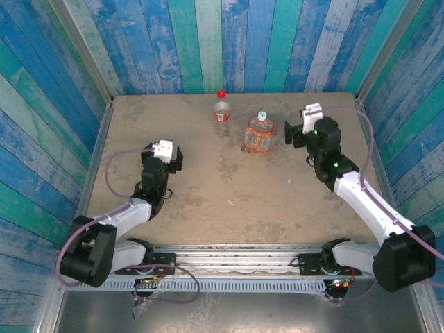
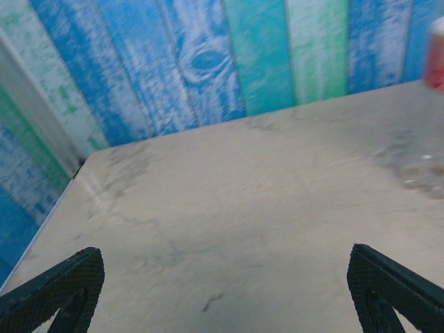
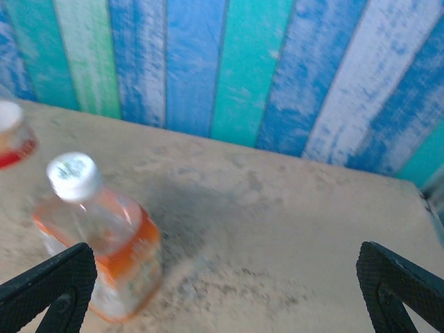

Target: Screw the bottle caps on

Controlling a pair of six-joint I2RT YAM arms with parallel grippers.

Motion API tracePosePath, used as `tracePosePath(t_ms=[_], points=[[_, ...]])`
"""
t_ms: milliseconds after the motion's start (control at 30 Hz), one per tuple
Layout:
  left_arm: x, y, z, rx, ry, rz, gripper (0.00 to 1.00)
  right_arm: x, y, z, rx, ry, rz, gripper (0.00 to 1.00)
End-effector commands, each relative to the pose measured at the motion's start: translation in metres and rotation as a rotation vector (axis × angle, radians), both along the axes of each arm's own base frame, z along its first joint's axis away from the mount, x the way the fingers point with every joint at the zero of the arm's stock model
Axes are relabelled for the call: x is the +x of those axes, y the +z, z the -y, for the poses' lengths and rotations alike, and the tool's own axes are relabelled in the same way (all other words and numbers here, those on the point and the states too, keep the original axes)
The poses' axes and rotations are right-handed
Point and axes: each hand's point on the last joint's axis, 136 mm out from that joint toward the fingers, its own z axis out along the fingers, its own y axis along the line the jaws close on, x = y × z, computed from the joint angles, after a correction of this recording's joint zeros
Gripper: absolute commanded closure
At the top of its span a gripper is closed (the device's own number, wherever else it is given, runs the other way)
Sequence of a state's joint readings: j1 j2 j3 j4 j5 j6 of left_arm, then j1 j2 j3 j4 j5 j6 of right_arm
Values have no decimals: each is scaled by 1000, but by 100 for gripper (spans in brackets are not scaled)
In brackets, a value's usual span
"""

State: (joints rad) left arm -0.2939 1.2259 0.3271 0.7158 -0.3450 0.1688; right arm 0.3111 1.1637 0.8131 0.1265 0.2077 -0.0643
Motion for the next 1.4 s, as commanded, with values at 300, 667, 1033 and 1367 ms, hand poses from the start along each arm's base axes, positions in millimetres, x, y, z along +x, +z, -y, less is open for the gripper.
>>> tracePosePath(t_ms=[300, 667, 1033, 1367], points=[[5, -24, -43, -169, 41, 82, 6, -6, -101, 62, -16, -138, 8, 0], [20, -38, -58, -240, 51, 20, 6, 7, -153, 68, 11, -113, -10, 0], [20, -37, -57, -235, 49, 26, 6, 10, -157, 72, 25, -118, -60, 0], [19, -37, -58, -235, 52, 29, 6, 8, -155, 71, 27, -115, -50, 0]])
